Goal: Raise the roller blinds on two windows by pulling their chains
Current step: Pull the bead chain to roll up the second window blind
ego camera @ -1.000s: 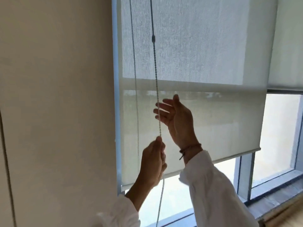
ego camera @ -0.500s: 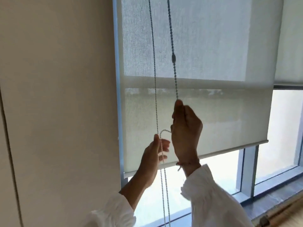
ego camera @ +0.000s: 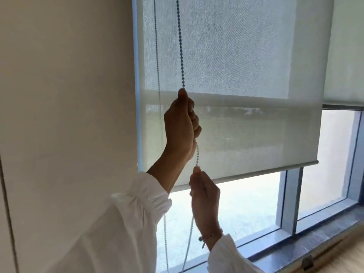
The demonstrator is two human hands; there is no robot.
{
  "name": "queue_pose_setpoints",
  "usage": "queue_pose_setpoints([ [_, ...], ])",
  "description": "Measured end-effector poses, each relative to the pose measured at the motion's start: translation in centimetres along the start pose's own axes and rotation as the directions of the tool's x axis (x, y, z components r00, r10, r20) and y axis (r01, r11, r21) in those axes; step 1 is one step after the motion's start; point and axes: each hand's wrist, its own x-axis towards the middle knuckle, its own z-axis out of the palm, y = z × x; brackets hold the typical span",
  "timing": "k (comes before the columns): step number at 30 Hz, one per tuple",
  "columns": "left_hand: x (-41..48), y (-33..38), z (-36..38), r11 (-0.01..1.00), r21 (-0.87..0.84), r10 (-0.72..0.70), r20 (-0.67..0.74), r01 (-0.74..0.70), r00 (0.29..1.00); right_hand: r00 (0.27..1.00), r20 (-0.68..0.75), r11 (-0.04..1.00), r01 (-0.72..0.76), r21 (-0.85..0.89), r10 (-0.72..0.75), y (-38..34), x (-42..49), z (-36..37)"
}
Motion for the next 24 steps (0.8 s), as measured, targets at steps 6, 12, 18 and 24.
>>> queue_pose_setpoints([
  [6, -3.4, -2.9, -3.2, 0.995, -0.008, -0.099, 0.027, 0.099, 0.995, 0.973, 0.066, 0.907, -0.229, 0.354, 0.219, -3.0, 6.6, -0.2],
  [12, -8.1, -7.2, -6.2, 0.963, 0.044, -0.268, 0.060, 0.266, 0.961, 0.927, 0.337, 0.828, -0.315, 0.464, 0.164, -8.1, 11.3, 2.0],
  [18, -8.2, -7.4, -7.7, 0.945, 0.097, -0.320, 0.071, 0.313, 0.945, 0.983, 0.123, 0.961, -0.158, 0.229, 0.132, -11.2, 11.7, 4.6],
  [24, -5.0, -5.0, -7.6, 0.943, -0.017, -0.332, 0.030, 0.333, 0.943, 0.981, -0.079, 0.984, 0.177, 0.024, -0.175, -11.5, 10.5, 4.5],
])
